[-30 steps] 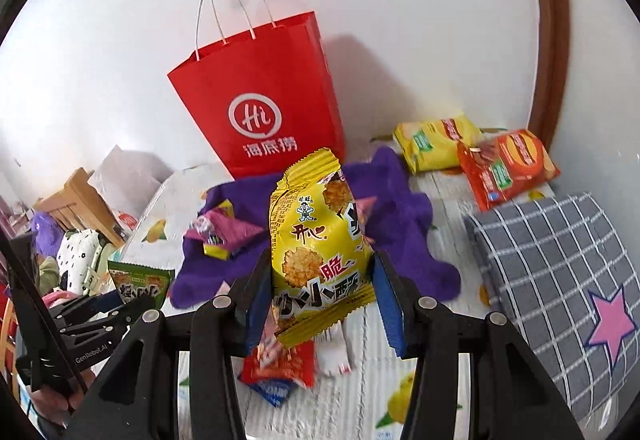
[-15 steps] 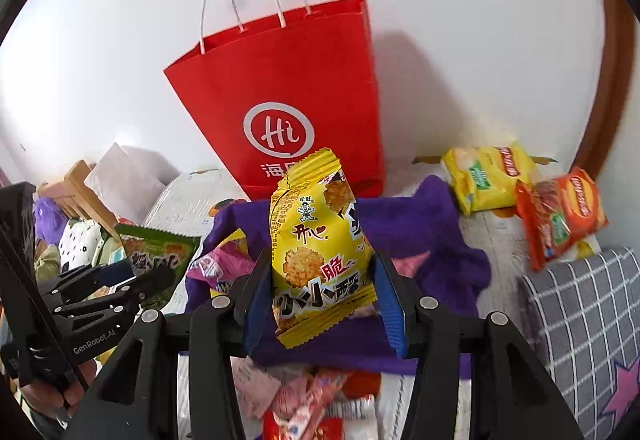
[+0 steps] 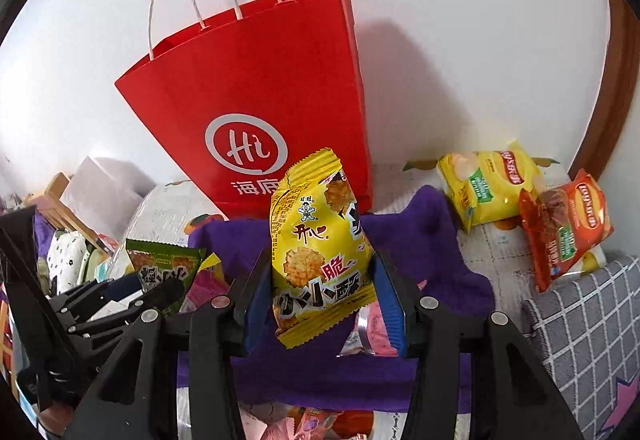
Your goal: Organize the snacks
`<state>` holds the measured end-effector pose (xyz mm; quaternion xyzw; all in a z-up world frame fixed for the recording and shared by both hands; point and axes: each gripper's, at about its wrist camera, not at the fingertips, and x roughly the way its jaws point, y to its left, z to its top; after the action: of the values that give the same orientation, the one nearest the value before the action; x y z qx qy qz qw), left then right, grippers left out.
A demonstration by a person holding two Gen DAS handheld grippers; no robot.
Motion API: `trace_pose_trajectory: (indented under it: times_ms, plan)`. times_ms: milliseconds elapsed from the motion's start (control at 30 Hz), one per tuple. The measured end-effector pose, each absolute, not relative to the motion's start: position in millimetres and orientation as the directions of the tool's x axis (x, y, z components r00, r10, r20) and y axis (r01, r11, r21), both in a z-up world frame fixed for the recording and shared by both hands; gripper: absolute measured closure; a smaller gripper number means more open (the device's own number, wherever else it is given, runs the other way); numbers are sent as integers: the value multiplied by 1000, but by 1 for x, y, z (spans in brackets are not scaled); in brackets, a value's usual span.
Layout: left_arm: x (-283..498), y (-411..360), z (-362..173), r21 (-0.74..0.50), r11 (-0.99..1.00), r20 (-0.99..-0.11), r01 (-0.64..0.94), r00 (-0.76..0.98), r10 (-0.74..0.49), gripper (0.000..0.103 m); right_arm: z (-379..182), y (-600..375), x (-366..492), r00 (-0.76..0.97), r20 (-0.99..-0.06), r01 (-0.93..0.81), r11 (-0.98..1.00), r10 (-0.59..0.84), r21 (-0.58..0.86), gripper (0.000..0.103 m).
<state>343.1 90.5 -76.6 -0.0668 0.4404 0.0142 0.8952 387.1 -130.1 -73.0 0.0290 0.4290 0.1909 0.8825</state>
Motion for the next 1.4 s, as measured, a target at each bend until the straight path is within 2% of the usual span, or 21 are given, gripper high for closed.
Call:
trace_pose_trajectory:
  times_ms: [567, 1400]
  plan:
    - [345, 95, -87, -94, 990, -800, -108, 600, -11, 59, -92, -128, 395, 501, -789, -301, 926, 355, 226, 54]
    - [342, 90, -89, -96, 990, -799, -103, 602, -15, 59, -80, -133, 388, 538, -771, -300, 932, 340, 202, 54]
